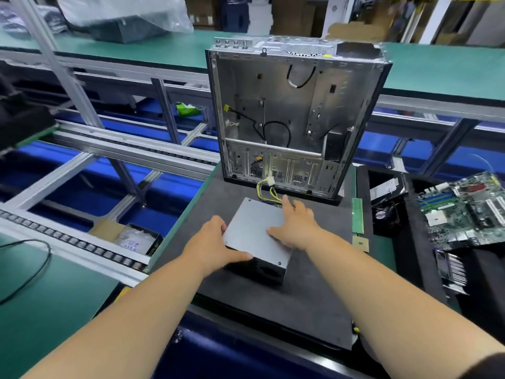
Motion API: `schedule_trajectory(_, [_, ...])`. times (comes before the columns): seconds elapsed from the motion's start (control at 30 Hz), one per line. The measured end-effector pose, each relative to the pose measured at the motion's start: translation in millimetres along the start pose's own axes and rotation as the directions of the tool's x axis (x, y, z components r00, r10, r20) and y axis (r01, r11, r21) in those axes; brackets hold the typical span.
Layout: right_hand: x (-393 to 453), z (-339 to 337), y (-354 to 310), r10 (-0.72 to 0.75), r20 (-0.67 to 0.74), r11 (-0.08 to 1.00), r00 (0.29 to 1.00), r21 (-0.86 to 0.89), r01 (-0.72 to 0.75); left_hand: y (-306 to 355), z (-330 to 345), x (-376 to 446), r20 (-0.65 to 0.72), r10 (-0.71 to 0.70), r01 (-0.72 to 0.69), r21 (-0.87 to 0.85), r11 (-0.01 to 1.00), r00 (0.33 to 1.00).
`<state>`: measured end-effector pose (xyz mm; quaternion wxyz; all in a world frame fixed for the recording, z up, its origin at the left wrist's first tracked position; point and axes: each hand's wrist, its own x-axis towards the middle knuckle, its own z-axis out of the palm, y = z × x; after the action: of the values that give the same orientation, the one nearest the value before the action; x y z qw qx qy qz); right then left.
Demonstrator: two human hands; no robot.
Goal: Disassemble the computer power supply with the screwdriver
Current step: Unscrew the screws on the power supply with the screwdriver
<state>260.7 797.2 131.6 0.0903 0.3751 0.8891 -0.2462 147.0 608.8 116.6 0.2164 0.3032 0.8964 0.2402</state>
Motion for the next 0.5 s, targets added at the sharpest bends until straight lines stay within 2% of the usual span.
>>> schedule_trajectory(0.2, [-14.2,7.8,5.4,0.216,-0.023,0.975,0.976,0.056,-0.214,10.2,9.8,-8.6,0.015,0.037,-0.037,0.018,0.999,0.999])
schedule_trajectory(0.3, [-14.6,14.2,4.5,0.251,0.001,0.964,0.968,0.087,-0.250,8.9,3.3,-2.9,0.038,0.063,-0.063,-0.006,0.998,0.997])
schedule_trajectory(0.5, [-14.4,32.7,2.3,0.273,-0.049,0.955,0.961,0.131,-0.264,18.9,-6.2,29.3,-0.103,0.086,-0.083,0.028,0.996,0.991])
